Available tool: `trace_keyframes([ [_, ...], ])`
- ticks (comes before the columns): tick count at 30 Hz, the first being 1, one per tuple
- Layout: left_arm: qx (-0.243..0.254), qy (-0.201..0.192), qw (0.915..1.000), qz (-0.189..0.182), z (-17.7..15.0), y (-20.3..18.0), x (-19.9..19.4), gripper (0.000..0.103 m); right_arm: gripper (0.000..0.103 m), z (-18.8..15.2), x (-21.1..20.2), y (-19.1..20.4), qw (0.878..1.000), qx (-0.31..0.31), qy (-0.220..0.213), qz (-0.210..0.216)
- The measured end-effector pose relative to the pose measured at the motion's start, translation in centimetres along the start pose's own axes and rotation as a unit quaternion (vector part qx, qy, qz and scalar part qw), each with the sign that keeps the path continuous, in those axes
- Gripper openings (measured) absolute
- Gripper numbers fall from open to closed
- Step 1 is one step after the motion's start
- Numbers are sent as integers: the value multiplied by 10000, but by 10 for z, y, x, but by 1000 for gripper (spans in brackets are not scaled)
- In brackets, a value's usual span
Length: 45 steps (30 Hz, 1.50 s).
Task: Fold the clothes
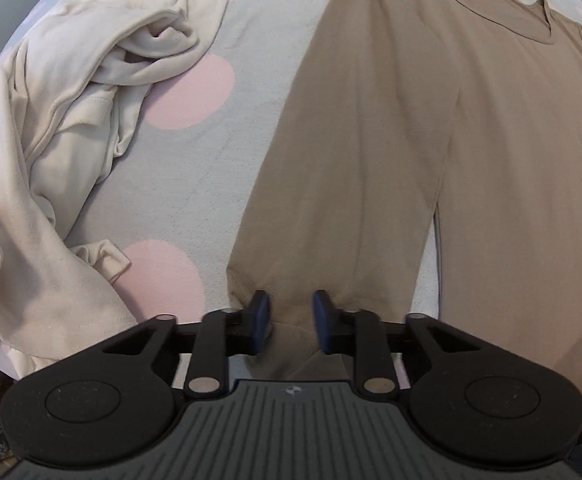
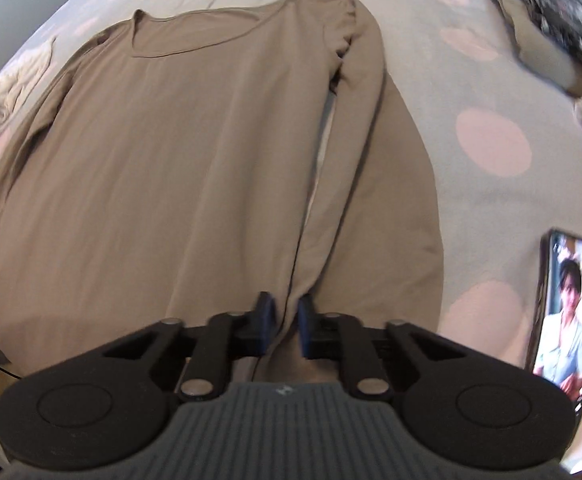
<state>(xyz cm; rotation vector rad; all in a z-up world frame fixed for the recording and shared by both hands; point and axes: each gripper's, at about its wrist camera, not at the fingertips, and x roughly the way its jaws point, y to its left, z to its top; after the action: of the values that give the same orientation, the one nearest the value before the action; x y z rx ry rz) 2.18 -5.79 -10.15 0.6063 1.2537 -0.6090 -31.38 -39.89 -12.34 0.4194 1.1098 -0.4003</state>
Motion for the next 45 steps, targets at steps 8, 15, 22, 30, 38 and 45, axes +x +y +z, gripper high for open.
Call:
trace_keyframes([
  [8, -96, 20, 9999, 64, -1, 5, -8, 18, 3, 9, -24, -17, 9992, 379, 4, 94],
  [15, -110, 107, 9996, 244, -1, 6, -9, 38, 0, 16, -25, -34, 9964, 825, 144, 105],
  [22, -181, 125, 9994, 258, -3, 9, -10, 41, 8, 11, -24, -37, 9955, 934, 85, 123],
  [30, -153, 136, 9994, 280, -5, 9, -13, 41, 7, 5, -16, -29, 9951, 867, 379, 292],
  [38, -83, 223, 9995, 203, -5, 6, -17, 0, 1, 22, -44, -42, 9942, 1064, -32, -177],
  [45, -67, 315, 9991, 270, -6, -3, -15, 0, 1, 55, -85, -105, 9797, 1595, -595, -1059],
])
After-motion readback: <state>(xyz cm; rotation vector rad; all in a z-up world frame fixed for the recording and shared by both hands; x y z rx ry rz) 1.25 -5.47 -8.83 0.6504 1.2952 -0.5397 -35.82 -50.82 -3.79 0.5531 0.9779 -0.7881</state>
